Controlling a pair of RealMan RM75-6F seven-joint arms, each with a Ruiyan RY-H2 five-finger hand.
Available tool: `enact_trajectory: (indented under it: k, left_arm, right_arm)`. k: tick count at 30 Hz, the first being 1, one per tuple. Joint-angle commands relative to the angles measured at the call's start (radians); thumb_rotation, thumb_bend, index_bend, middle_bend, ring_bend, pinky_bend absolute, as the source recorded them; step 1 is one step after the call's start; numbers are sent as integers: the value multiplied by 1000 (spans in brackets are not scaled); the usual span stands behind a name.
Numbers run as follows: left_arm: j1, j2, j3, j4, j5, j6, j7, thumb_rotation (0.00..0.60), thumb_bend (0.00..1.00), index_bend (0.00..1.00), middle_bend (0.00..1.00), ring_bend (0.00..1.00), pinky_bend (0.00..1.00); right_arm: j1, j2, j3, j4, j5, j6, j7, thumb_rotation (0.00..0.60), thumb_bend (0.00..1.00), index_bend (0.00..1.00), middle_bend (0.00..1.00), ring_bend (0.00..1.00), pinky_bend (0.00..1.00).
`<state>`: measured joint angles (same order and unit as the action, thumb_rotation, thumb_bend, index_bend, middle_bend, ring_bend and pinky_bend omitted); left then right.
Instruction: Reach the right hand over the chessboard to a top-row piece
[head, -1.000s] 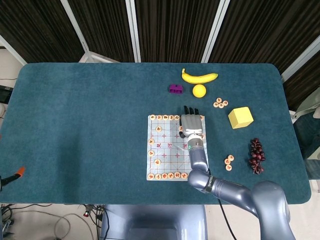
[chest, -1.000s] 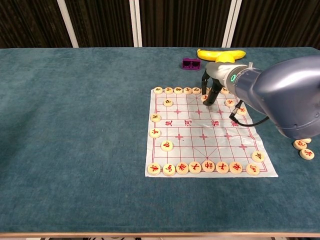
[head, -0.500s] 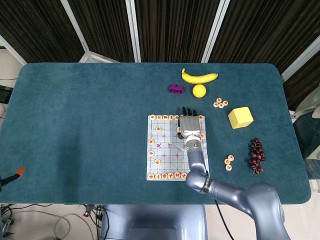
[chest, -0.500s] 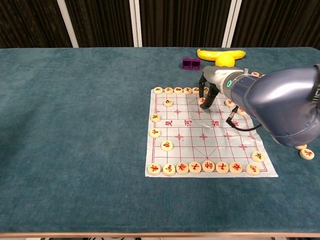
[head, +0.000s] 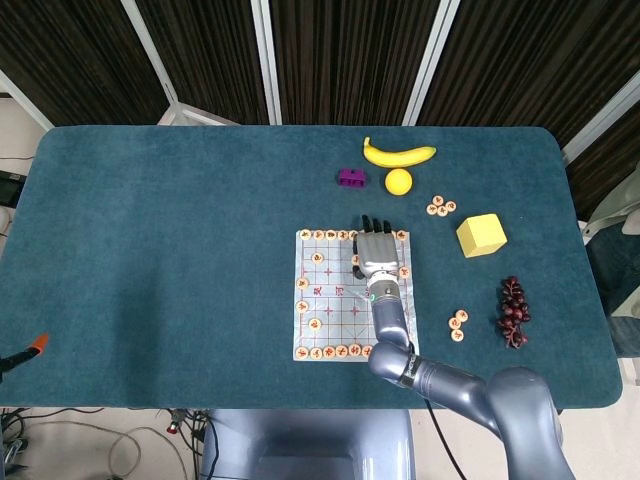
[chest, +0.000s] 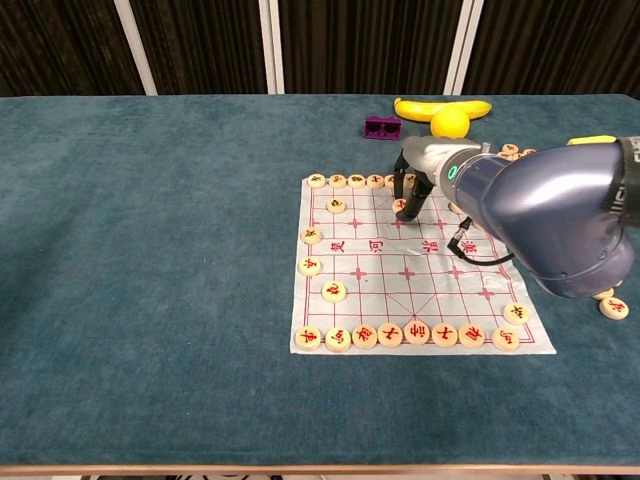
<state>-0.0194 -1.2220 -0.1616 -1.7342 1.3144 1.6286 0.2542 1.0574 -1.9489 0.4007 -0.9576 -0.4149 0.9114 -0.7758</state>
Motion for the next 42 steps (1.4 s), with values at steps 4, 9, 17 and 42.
enact_trajectory:
  k: [4,9,17,42]
  left_arm:
    - [-1,0,0,1,-1,-2,-2,600,39,54,0,0,70]
    - [-2,-1,-1,3,-4,-5,-1,600,39,54,0,0,70]
    - [-3,-3,-1,4,-4,-3,1,600,40,54,0,0,70]
    - [5,-6,12,-15,20,16,22,600,39,53,0,0,70]
  right_arm:
    - [0,-2,5,6,1,-3,-3,600,409,416,0,36,70]
    - [-1,1,7,4,0,-4,-8,600,409,378,0,36,70]
    - [-10,30,3,-68,14,3,-32,600,409,366,0,36,70]
    - [-622,713,-326,-949,-864,551,404,600,409,138,0,0,46]
